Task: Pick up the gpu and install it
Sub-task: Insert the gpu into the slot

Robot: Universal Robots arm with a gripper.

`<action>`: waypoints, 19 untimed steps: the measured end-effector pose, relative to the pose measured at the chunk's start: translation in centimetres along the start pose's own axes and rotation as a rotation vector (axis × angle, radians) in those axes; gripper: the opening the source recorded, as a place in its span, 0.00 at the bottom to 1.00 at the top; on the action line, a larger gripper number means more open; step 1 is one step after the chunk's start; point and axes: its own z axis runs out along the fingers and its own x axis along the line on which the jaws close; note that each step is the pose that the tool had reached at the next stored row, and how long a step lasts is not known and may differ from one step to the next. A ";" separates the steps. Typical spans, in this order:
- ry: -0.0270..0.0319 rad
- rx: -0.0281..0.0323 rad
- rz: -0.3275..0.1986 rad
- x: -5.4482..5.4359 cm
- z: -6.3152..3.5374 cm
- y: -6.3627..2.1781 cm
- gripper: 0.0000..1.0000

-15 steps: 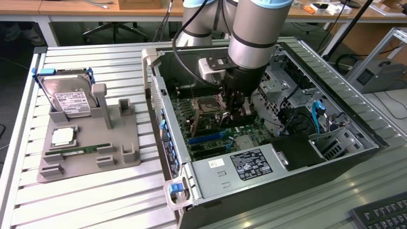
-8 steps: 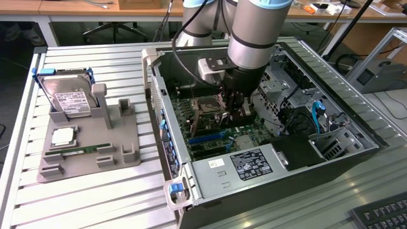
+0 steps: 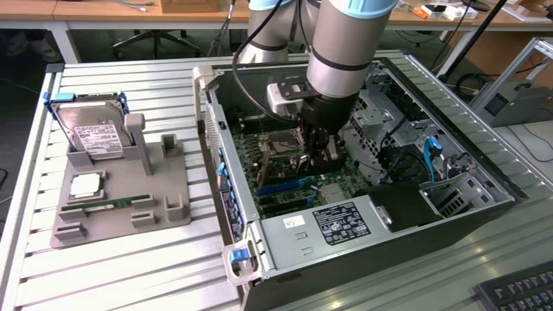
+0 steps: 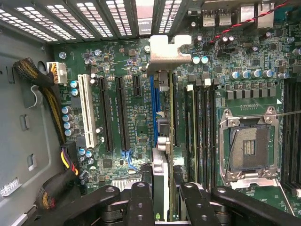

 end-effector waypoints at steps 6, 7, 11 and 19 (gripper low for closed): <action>-0.0001 0.0001 0.000 0.0 0.14 0.02 0.27; -0.0001 0.0001 0.000 0.0 0.15 0.03 0.27; 0.0000 0.0000 0.000 0.0 0.20 0.12 0.27; 0.0000 0.0000 0.000 0.0 0.30 0.31 0.27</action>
